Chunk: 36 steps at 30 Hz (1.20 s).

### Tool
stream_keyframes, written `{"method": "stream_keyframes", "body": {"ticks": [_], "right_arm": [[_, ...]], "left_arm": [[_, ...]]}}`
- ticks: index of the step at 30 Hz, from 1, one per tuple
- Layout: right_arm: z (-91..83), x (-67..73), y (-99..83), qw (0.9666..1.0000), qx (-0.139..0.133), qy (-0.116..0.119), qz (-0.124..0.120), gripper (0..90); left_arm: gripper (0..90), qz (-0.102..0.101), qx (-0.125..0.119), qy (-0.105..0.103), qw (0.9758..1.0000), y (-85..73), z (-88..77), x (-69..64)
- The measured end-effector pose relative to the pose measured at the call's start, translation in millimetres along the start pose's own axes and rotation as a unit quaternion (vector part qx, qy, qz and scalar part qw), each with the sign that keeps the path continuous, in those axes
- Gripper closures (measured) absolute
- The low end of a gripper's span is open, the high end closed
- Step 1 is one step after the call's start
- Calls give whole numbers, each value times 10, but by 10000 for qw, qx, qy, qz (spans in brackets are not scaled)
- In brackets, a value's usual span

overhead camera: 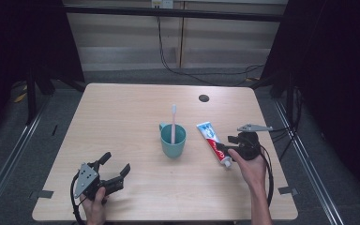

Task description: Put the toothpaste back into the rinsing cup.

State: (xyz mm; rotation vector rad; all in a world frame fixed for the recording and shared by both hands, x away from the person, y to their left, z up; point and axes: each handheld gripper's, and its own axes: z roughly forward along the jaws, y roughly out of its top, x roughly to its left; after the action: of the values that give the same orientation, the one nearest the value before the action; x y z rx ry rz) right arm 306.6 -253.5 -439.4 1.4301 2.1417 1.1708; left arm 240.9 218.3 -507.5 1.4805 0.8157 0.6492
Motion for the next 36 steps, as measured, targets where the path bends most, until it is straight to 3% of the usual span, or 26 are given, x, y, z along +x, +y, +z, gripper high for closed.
{"method": "stream_keyframes", "body": {"ticks": [11, 14, 20, 36], "right_arm": [[144, -117, 132, 9978, 636, 63, 161, 412], [187, -143, 179, 9960, 879, 3, 125, 424], [317, -191, 189, 9921, 1223, 161, 222, 445], [611, -227, 247, 9820, 1878, -136, 119, 465]], "left_arm": [[157, 13, -1, -11, 10000, -1, -7, 8], [156, 20, -2, -10, 10000, -1, -7, 8], [157, 6, -5, -41, 10000, -1, -7, 5], [157, 37, -35, -79, 10000, -3, -8, 0]]}}
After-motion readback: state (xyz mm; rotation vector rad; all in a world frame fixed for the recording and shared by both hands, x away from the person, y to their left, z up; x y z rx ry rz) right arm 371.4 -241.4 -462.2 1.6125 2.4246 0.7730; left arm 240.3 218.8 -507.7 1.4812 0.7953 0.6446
